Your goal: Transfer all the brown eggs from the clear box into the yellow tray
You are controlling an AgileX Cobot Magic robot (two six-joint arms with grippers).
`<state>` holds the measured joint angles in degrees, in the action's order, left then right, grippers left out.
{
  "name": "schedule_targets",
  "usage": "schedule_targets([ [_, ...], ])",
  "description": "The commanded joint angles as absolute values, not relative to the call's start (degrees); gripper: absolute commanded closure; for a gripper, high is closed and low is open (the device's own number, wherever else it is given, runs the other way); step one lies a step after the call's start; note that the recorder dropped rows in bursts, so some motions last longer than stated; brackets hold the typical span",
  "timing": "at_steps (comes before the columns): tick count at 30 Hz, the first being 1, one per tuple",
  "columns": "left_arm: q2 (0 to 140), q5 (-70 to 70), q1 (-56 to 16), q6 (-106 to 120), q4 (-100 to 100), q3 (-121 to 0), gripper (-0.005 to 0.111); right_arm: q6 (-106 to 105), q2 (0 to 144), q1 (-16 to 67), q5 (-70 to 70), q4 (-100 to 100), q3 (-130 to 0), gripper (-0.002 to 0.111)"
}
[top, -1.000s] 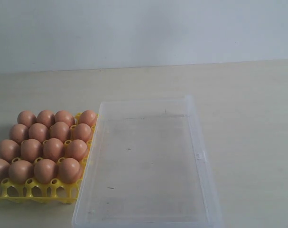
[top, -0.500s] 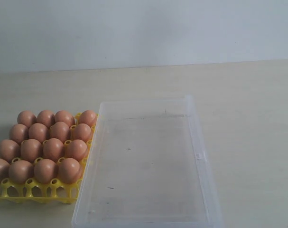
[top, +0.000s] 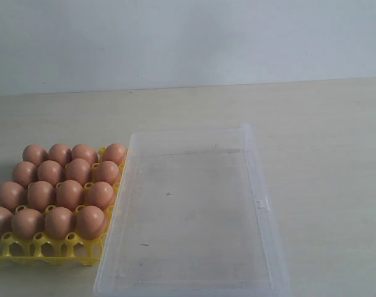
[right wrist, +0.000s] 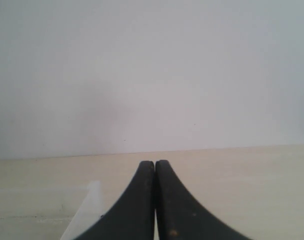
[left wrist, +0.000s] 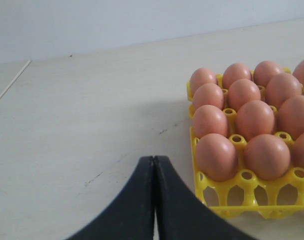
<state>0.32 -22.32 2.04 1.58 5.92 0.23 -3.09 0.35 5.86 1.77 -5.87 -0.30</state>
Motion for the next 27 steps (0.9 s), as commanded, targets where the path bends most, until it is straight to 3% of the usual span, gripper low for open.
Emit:
schedule_targets([
  [1,0.00,-21.79,1.61,1.17,5.78,0.00,0.107,-2.94,0.00,5.37,1.66,-5.34,0.00,0.108],
  [27,0.00,-21.79,1.61,1.33,5.78,0.00,0.107,-2.94,0.00,3.34,1.65,-5.59,0.00,0.108],
])
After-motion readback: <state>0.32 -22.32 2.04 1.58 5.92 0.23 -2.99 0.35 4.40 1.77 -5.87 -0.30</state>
